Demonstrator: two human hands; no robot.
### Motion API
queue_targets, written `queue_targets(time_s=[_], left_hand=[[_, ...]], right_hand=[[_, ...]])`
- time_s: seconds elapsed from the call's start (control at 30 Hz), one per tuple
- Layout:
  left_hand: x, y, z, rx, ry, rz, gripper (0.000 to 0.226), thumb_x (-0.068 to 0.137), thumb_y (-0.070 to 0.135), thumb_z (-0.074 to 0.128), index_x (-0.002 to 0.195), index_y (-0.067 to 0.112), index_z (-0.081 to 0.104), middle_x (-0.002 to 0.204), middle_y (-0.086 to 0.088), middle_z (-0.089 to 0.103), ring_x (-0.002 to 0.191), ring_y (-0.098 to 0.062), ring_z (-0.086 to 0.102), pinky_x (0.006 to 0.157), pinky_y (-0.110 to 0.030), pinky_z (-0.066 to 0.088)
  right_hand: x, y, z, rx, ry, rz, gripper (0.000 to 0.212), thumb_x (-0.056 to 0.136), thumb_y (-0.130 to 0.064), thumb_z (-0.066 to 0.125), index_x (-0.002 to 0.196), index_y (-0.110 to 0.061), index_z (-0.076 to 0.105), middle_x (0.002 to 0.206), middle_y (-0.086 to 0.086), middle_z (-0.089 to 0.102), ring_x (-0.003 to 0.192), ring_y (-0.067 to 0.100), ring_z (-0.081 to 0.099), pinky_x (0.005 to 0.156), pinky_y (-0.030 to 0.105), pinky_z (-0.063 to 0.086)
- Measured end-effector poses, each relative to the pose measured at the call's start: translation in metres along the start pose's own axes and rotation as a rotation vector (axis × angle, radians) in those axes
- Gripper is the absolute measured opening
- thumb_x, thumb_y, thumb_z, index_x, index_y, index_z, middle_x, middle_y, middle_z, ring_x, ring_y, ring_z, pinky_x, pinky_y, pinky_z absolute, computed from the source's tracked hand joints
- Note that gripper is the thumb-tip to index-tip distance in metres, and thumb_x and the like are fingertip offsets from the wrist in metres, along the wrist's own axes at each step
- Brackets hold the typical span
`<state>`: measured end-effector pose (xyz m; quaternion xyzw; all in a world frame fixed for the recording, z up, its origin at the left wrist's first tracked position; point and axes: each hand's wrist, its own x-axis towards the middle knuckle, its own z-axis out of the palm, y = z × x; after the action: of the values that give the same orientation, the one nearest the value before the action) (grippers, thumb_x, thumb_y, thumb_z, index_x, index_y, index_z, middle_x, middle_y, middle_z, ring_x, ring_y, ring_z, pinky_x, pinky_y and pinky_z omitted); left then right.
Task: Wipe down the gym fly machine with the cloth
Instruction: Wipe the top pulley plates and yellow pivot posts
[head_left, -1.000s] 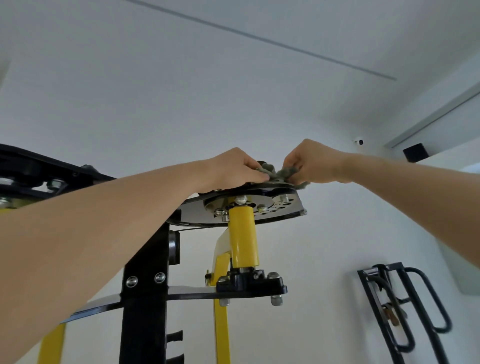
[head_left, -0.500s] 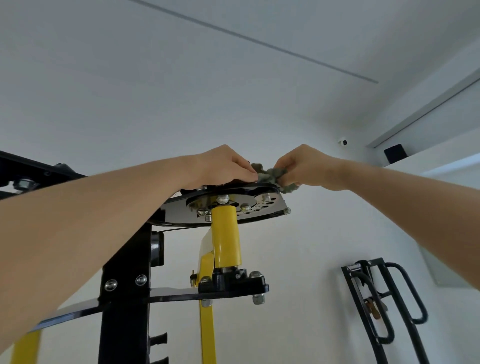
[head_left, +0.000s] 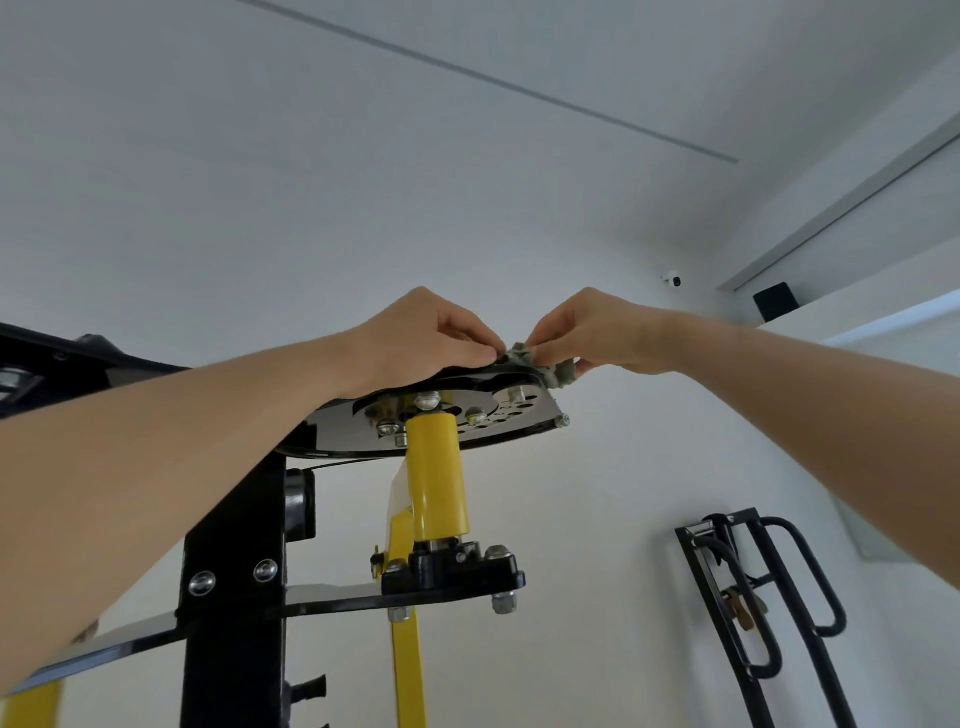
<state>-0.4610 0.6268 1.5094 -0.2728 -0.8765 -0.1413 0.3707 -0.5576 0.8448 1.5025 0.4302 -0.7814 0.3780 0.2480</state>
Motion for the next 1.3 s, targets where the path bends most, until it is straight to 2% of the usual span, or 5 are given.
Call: queue_targets(time_s=[0.27, 0.5, 0.77, 1.03, 1.3], left_hand=[[-0.013, -0.006, 0.010, -0.011, 0.111, 0.022, 0.009, 0.088, 0.024, 0.075, 0.092, 0.030, 0.081, 0.089, 0.017, 0.077, 0.087, -0.001, 0.071, 0.080, -0.018, 0.050], [-0.017, -0.002, 0.023, 0.069, 0.255, 0.033, 0.007, 0.088, 0.024, 0.075, 0.087, 0.029, 0.080, 0.077, 0.018, 0.075, 0.076, 0.000, 0.069, 0.069, -0.013, 0.049], [-0.018, 0.002, 0.054, 0.060, 0.510, 0.014, 0.019, 0.083, 0.020, 0.076, 0.066, 0.024, 0.069, 0.055, 0.015, 0.061, 0.052, -0.002, 0.051, 0.062, -0.027, 0.042], [-0.018, 0.004, 0.061, 0.093, 0.580, 0.004, 0.022, 0.079, 0.028, 0.074, 0.061, 0.021, 0.064, 0.053, 0.017, 0.058, 0.051, -0.003, 0.050, 0.061, -0.026, 0.038], [-0.018, 0.006, 0.060, 0.078, 0.576, -0.056, 0.023, 0.075, 0.035, 0.069, 0.062, 0.016, 0.064, 0.060, -0.001, 0.060, 0.062, -0.018, 0.053, 0.066, -0.048, 0.050]], right_hand=[[0.008, 0.031, 0.002, -0.007, 0.082, 0.097, 0.011, 0.091, -0.014, 0.073, 0.100, -0.009, 0.077, 0.089, 0.004, 0.073, 0.084, 0.019, 0.068, 0.082, 0.032, 0.060], [0.004, 0.012, 0.005, 0.127, -0.125, -0.056, 0.029, 0.093, -0.049, 0.066, 0.108, -0.028, 0.077, 0.106, -0.003, 0.077, 0.099, 0.013, 0.071, 0.088, 0.031, 0.055], [0.022, 0.038, -0.008, 0.053, -0.091, -0.018, 0.007, 0.092, -0.029, 0.072, 0.089, -0.025, 0.078, 0.084, -0.010, 0.074, 0.087, 0.012, 0.065, 0.087, 0.033, 0.053], [0.057, 0.094, -0.004, 0.011, -0.040, 0.121, 0.003, 0.086, -0.023, 0.075, 0.087, -0.021, 0.077, 0.101, 0.002, 0.072, 0.099, 0.020, 0.067, 0.076, 0.034, 0.058], [0.076, 0.131, 0.018, 0.151, 0.028, 0.176, 0.011, 0.084, -0.021, 0.076, 0.094, -0.015, 0.077, 0.102, 0.004, 0.072, 0.097, 0.020, 0.066, 0.075, 0.033, 0.059]])
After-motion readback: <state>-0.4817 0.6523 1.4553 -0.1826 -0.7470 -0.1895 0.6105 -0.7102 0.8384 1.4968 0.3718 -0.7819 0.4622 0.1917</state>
